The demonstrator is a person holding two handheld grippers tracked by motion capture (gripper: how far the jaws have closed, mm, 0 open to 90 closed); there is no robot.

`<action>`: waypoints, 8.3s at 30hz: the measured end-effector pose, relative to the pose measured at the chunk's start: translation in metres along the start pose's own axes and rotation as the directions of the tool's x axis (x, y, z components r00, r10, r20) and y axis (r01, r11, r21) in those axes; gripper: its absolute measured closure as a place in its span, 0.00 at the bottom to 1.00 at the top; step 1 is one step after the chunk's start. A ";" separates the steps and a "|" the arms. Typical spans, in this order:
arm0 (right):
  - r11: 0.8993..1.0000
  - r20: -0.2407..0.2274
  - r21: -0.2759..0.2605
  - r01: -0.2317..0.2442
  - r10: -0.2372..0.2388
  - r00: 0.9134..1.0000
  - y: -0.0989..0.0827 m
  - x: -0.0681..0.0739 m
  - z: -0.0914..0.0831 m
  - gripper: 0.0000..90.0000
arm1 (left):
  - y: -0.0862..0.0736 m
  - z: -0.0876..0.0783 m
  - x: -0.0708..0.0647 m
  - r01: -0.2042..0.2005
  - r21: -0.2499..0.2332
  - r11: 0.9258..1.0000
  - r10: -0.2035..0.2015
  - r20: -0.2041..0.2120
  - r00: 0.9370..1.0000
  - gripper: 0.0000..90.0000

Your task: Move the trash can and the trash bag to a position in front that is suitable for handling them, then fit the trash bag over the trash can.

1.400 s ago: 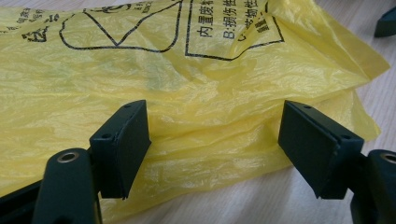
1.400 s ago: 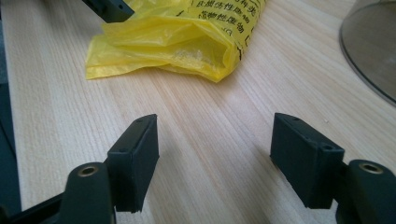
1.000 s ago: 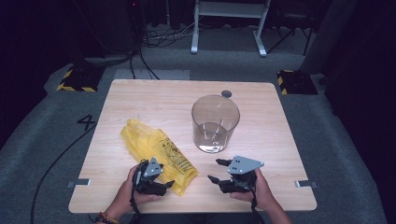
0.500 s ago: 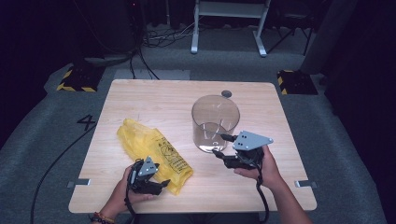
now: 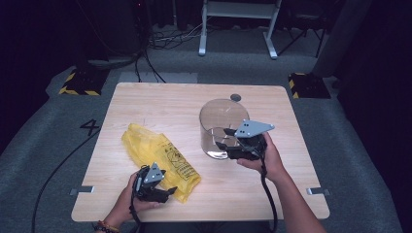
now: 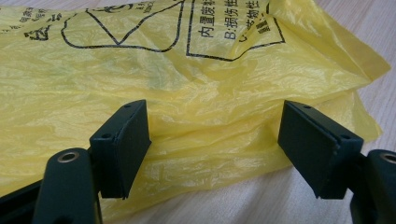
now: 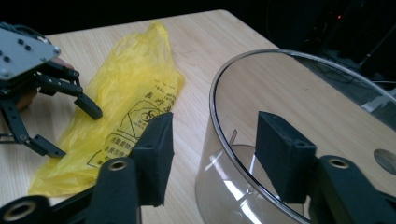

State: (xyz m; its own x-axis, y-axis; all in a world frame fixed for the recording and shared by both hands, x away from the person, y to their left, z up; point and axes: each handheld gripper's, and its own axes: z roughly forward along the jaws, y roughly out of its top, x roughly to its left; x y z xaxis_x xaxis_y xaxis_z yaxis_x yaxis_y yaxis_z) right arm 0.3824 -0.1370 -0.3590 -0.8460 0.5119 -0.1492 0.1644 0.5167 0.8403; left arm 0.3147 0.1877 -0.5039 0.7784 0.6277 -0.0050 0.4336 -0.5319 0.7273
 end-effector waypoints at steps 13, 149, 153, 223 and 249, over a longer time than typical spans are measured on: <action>0.986 -0.057 0.166 0.023 -0.013 0.998 0.007 -0.013 0.028 0.77 | 0.000 0.000 0.000 0.000 0.000 1.000 0.000 0.000 1.000 0.28; 0.954 0.097 0.182 -0.238 0.224 0.970 -0.185 0.007 -0.022 0.20 | -0.009 -0.037 0.015 0.057 -0.067 0.996 -0.067 -0.158 0.985 0.19; 0.954 0.096 0.182 -0.238 0.224 0.970 -0.185 0.007 -0.022 0.20 | -0.012 -0.040 0.024 0.094 -0.081 0.992 -0.107 -0.176 0.979 0.19; 0.957 0.082 0.183 -0.226 0.214 0.973 -0.185 0.007 -0.022 0.20 | -0.006 -0.031 0.033 0.244 -0.154 0.957 -0.275 -0.229 0.934 0.98; 0.955 0.099 0.184 -0.233 0.218 0.971 -0.184 0.006 -0.024 0.25 | 0.012 -0.054 0.030 0.196 -0.243 0.950 -0.253 -0.230 0.940 0.98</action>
State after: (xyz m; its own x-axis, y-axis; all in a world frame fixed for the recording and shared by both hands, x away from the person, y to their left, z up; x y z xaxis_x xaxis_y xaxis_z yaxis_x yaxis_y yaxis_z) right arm 0.3349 -0.2454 -0.5023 -0.7354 0.6775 -0.0131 0.4478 0.5004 0.7410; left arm 0.3186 0.2309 -0.4585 0.5173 0.8552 -0.0308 0.4547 -0.2442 0.8565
